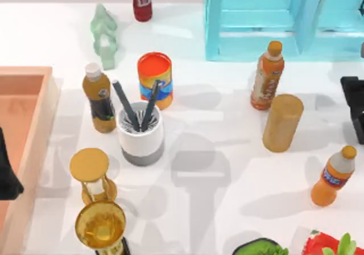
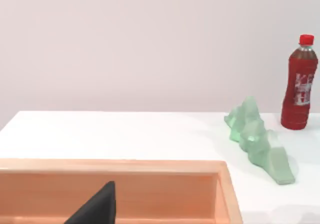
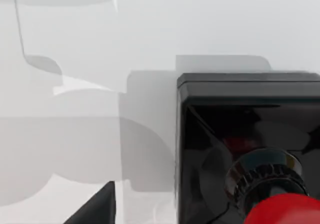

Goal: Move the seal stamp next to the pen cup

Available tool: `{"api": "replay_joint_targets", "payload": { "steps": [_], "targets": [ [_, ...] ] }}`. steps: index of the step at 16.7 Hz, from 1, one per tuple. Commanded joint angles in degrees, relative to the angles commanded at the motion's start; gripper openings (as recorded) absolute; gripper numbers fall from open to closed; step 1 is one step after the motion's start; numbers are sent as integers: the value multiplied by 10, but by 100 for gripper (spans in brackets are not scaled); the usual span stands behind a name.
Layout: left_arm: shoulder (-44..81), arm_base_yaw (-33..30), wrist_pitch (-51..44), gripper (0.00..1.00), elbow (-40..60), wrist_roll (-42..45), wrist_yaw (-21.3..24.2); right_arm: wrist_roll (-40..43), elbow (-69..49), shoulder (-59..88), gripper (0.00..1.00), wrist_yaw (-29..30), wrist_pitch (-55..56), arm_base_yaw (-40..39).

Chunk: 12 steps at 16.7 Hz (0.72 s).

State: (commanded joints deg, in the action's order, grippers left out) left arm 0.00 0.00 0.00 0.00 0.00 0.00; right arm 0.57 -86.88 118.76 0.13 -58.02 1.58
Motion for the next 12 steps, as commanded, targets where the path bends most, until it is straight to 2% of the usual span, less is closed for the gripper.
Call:
{"api": "replay_joint_targets", "payload": {
  "steps": [5,12],
  "targets": [
    [0,0,0,100,0,0,0,0,6,2,100,0,7,0],
    [0,0,0,100,0,0,0,0,6,2,47,0,7,0]
  ]
}}
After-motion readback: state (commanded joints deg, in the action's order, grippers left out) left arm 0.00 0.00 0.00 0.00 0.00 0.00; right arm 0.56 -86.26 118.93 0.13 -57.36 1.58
